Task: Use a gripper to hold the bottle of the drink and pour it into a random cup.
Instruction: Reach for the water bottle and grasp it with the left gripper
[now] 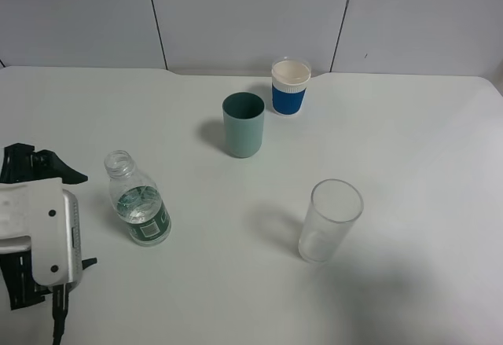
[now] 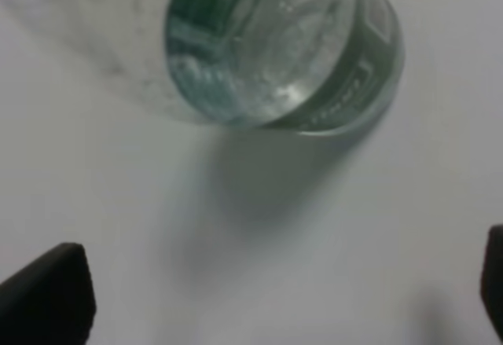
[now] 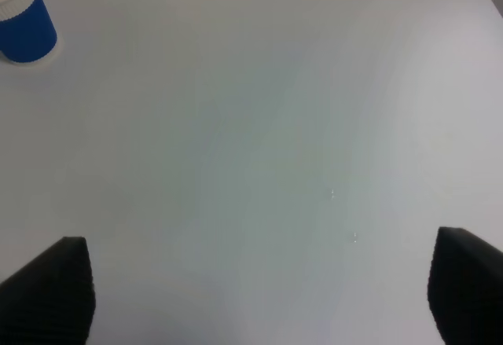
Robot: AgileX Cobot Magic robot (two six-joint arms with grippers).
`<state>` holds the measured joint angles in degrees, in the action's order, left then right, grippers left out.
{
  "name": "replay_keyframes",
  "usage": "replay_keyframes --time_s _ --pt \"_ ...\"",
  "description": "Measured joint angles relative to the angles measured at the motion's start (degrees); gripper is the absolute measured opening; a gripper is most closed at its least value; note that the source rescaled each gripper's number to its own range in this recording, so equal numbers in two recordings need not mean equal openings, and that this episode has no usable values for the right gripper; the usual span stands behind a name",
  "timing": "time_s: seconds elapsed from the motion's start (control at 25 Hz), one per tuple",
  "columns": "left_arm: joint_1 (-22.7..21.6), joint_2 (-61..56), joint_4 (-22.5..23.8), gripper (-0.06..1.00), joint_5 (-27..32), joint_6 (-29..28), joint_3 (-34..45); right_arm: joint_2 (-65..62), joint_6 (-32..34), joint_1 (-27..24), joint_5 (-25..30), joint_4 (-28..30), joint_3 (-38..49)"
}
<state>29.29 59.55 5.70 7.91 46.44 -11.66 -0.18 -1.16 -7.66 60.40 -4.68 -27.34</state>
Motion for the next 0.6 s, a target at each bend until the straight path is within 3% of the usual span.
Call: replay_keyframes --time_s 0.24,0.6 --pt "0.0 6.9 -2.5 1.0 -6.2 0.6 0.0 0.0 0.0 0.0 0.0 0.0 0.0" --pt "0.0 15.2 -12.0 1.0 -11.0 0.6 -0.1 0.0 0.0 0.0 0.0 0.0 0.0"
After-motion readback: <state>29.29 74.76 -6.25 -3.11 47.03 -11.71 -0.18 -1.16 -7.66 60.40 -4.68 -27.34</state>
